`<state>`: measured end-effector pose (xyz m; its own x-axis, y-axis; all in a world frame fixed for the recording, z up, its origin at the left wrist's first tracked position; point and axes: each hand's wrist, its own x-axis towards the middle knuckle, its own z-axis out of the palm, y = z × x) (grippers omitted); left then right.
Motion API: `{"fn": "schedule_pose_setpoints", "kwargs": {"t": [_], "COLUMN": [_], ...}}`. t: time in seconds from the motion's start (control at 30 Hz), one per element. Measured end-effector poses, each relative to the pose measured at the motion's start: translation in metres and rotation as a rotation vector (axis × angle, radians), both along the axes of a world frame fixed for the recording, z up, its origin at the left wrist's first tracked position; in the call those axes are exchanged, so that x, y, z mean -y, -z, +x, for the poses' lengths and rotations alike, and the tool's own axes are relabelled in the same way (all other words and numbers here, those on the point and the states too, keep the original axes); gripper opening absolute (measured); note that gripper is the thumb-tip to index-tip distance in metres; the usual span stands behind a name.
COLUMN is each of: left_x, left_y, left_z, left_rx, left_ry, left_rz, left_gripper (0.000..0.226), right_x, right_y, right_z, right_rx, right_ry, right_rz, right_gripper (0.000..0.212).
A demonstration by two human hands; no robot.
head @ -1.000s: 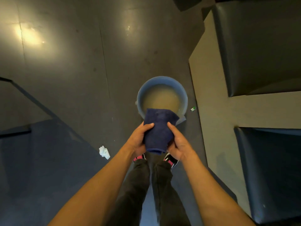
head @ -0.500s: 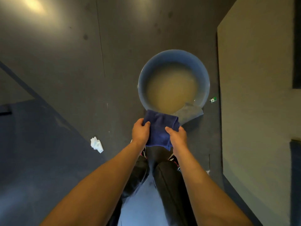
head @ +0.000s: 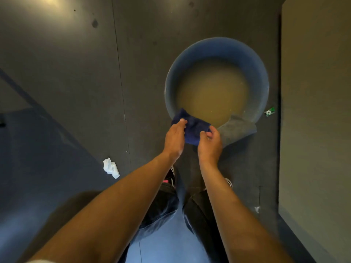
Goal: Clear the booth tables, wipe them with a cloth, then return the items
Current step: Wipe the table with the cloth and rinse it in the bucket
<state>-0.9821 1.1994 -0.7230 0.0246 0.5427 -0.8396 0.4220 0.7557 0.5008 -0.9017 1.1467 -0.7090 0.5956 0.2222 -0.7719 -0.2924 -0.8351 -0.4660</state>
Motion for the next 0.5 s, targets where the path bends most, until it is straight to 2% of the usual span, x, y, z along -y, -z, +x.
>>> {"fn": "schedule_pose_setpoints", "kwargs": {"t": [0.1,0.17,0.27,0.37,0.5], "left_x": [-0.009,-0.012,-0.016,-0.023,-0.047], "left_y": [-0.017,-0.033,-0.070,-0.112,-0.194], "left_z": [0.008,0.009,0.011,0.011,0.006], "left_rx": [0.053,0.083,0.098,0.127,0.257], "left_ry": [-0.154,-0.142,-0.127,-0.173,-0.247], "left_rz": [-0.153,-0.213,-0.209,-0.138,-0.095], "left_gripper": [0.045,0.053,0.051,0.050,0.057], "right_x": [-0.007,-0.008,-0.008,-0.017,-0.041], "right_y": [-0.009,-0.022,-0.057,-0.104,-0.191], "right_z": [0.001,0.006,0.011,0.014,0.015], "right_rx": [-0.338,-0.444,-0.443,-0.447,-0.379], "right_ry": [0.264,0.375,0.378,0.374,0.323], "right_rz": [0.046,0.077,0.146,0.188,0.273], "right_gripper": [0.042,0.040,0.036,0.021,0.031]}}
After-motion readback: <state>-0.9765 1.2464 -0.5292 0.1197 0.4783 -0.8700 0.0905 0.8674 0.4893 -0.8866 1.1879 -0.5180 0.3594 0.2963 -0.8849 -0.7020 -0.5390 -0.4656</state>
